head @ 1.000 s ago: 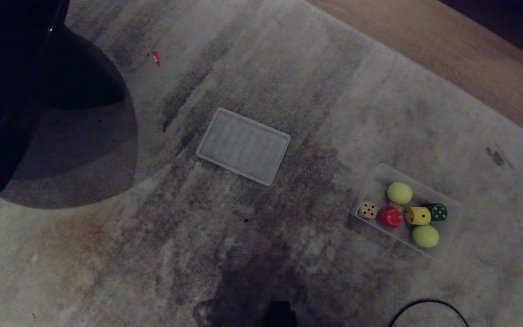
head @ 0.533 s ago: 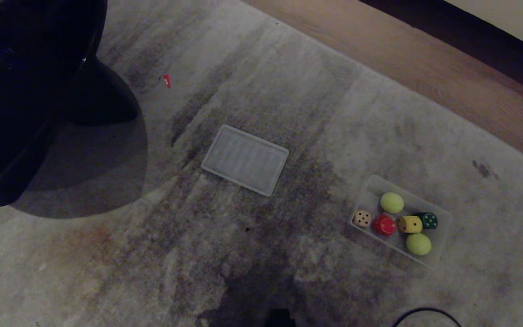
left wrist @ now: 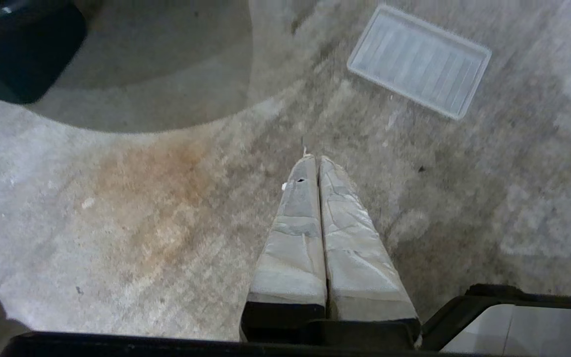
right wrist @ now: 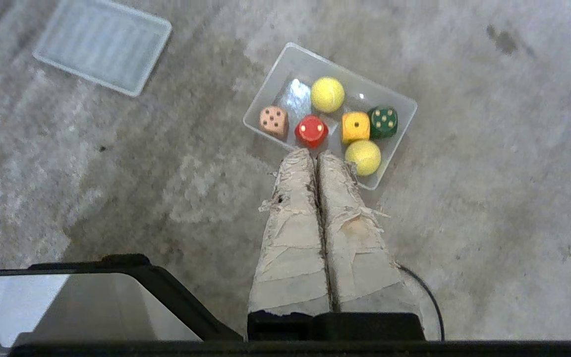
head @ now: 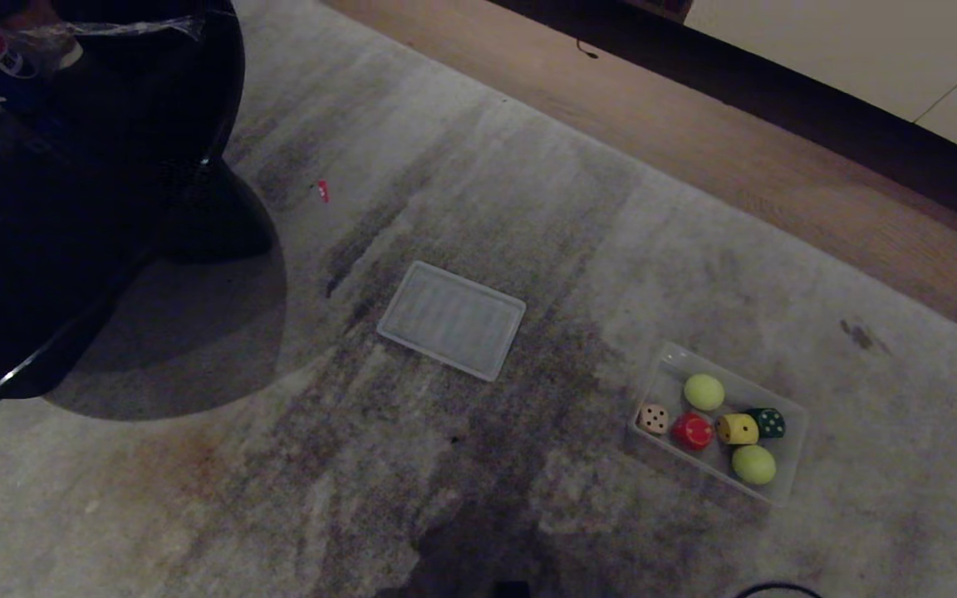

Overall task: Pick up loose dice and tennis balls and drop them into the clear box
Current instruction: Close the lid

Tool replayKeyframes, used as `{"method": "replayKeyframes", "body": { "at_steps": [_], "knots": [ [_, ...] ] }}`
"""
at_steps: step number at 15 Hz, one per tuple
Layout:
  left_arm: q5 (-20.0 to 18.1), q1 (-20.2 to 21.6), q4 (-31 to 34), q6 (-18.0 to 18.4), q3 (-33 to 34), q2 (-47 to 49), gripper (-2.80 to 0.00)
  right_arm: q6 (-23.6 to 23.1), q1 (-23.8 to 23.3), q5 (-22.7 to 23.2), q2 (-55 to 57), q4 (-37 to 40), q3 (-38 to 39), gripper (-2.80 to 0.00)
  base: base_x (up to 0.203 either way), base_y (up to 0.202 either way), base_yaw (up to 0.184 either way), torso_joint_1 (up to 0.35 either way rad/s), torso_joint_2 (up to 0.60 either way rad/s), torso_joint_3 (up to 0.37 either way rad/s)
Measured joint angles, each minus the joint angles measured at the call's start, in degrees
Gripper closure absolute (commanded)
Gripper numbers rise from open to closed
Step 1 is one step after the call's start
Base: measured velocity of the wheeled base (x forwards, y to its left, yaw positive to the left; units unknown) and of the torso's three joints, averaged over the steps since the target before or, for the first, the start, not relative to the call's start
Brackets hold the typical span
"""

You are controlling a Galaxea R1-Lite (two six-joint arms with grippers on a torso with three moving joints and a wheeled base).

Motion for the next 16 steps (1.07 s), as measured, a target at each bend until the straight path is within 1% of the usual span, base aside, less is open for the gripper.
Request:
{"method": "replayKeyframes", "body": {
  "at_steps": [11,16],
  "knots": [
    [0.0,0.0,0.0,0.1,0.0,0.0,0.0,0.1,0.0,0.0,0.0,0.0,0.0,0.0,0.0,0.0,0.0,0.0,0.0,0.2],
    [0.0,0.0,0.0,-0.3,0.0,0.0,0.0,0.1,0.0,0.0,0.0,0.0,0.0,0.0,0.0,0.0,0.0,0.003,0.0,0.048]
  ]
}}
